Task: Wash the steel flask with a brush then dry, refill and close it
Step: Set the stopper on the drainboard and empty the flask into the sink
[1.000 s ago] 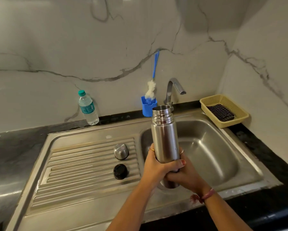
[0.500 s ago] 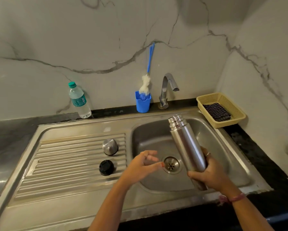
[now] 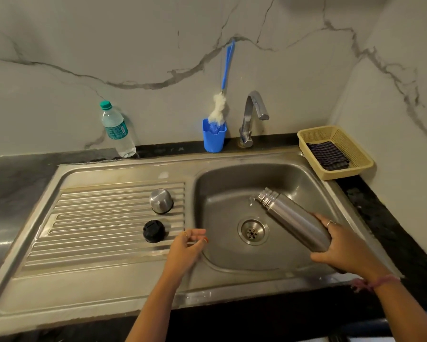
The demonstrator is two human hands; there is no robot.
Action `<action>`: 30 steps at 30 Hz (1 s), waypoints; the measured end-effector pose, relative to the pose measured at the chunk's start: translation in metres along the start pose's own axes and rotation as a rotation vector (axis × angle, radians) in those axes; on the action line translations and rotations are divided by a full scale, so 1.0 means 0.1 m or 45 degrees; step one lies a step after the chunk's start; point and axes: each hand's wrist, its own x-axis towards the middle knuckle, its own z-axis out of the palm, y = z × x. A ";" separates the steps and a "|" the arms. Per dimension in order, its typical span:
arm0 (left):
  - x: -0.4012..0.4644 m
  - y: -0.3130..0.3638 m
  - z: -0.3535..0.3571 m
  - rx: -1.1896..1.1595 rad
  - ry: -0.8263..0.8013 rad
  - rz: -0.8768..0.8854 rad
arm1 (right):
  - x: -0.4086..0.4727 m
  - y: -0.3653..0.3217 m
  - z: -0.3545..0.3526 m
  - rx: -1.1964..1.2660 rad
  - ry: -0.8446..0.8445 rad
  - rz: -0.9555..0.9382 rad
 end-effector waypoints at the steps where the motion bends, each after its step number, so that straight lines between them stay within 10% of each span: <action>1: 0.00 -0.02 -0.01 -0.008 0.007 -0.008 | 0.01 0.02 -0.01 -0.030 -0.014 -0.002; 30: -0.11 -0.01 0.01 -0.071 0.015 0.006 | 0.07 0.16 -0.61 -0.924 0.062 -0.044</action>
